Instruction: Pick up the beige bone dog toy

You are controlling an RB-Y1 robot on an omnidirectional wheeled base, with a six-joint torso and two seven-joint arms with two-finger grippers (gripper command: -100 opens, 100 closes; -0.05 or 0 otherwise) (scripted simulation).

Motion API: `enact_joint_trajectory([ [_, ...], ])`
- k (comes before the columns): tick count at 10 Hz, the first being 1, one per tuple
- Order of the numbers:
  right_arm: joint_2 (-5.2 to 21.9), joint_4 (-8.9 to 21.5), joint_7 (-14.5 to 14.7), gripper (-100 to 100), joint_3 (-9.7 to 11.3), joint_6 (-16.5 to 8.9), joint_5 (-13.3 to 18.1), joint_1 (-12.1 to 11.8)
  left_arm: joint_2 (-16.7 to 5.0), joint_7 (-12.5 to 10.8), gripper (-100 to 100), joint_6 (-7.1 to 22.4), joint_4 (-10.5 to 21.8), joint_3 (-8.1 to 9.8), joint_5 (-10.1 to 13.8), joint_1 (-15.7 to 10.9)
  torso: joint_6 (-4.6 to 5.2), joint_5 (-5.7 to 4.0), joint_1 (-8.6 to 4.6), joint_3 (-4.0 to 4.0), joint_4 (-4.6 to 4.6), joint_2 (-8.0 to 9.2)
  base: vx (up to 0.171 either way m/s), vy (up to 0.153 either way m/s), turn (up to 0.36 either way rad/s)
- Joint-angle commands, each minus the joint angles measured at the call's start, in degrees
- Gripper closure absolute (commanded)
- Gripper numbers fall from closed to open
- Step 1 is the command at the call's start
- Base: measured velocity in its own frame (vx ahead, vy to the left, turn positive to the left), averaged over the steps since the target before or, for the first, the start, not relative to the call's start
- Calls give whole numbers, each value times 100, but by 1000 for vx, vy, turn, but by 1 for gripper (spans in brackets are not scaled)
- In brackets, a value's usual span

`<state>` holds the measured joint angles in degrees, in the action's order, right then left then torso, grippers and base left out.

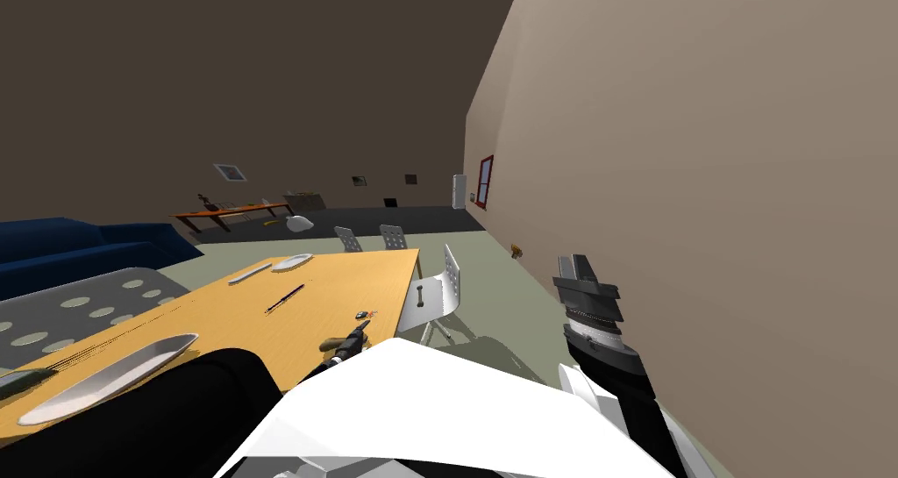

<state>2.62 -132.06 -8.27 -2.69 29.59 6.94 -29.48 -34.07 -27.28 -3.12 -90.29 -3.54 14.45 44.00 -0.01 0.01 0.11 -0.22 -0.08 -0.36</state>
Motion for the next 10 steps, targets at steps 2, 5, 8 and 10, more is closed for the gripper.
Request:
enact_joint_trajectory([
  [2, 0, 0, 0, 0, 0, 0, 0, 0, -202, -224, -100, 296, 404, 47, 97, 145, 1, 0, 2, 0, 0, 1, 102, 34, -98],
  [5, 0, 0, 0, 0, 0, 0, 0, 0, -333, -356, -100, 429, 692, 72, 165, 259, 0, 1, -1, 7, 3, 12, 68, 33, -60],
  [8, 0, 0, 0, 0, 0, 0, 0, 0, -491, -529, -100, 612, 1129, 96, 267, 434, 2, 2, 9, 5, 2, 9, 81, 57, -99],
  [10, 0, 0, 0, 0, 0, 0, 0, 0, -514, -586, -100, 680, 1309, 87, 306, 502, 0, 2, 9, 6, 2, 11, 70, 57, -64],
])
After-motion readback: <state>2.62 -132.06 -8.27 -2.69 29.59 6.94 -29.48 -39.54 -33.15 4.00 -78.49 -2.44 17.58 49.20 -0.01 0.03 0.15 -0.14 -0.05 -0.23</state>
